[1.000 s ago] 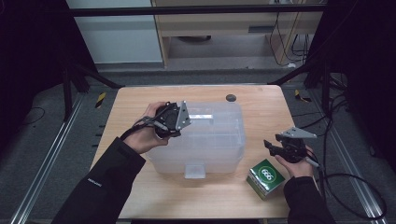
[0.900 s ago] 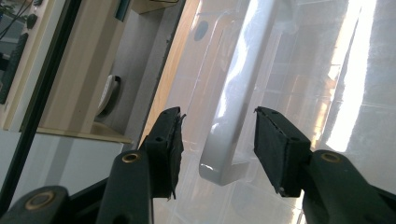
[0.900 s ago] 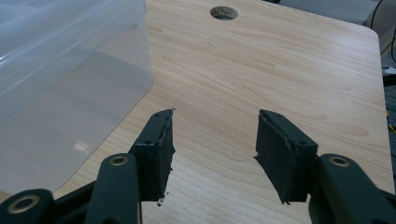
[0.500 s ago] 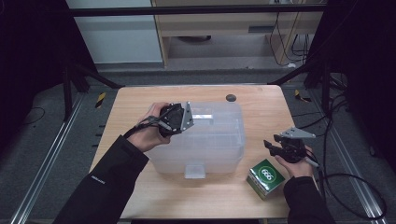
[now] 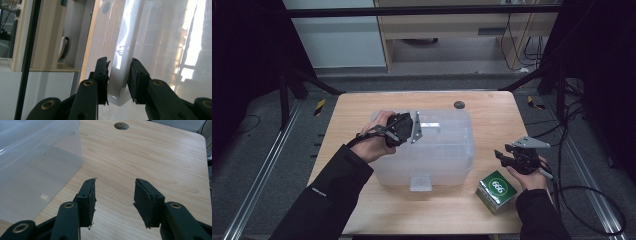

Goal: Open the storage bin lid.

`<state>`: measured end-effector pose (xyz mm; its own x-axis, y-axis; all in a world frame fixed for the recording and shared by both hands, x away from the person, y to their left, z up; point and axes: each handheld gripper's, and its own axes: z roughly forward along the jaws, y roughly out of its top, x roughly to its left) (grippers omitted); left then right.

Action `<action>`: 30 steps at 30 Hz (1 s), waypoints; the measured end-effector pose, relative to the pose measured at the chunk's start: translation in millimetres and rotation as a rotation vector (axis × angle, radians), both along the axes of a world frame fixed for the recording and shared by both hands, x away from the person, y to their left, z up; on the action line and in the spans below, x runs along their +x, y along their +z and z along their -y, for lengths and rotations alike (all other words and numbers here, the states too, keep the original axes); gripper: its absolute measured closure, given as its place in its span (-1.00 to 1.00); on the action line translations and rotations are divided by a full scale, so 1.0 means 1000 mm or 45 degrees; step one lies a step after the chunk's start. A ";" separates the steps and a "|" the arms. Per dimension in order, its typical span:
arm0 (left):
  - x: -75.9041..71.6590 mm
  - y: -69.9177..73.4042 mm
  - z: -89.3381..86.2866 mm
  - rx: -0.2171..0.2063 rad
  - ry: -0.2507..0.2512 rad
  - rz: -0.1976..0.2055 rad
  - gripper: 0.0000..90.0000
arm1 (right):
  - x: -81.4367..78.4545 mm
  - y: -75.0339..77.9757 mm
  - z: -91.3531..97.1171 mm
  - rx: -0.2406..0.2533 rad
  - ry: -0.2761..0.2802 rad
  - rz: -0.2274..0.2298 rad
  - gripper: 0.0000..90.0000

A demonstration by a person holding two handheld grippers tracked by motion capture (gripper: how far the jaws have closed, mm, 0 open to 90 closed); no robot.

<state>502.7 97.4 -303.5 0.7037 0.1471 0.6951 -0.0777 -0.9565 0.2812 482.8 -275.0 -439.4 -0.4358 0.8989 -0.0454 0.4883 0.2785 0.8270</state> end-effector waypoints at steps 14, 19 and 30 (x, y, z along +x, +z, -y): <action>0.001 0.003 0.001 0.003 0.009 0.005 0.57 | -0.004 0.014 -0.007 0.037 0.064 0.019 0.29; 0.003 0.005 0.001 -0.024 0.018 0.010 0.57 | -0.008 0.022 -0.013 0.045 0.102 0.035 0.33; 0.011 0.011 0.000 -0.065 0.023 0.020 0.55 | -0.015 0.035 -0.023 0.074 0.179 0.040 0.54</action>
<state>513.6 97.8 -292.5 0.6896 0.1951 0.6974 -0.0657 -0.9422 0.3286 468.1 -252.5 -404.5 -0.5568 0.8306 -0.0104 0.4217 0.2935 0.8579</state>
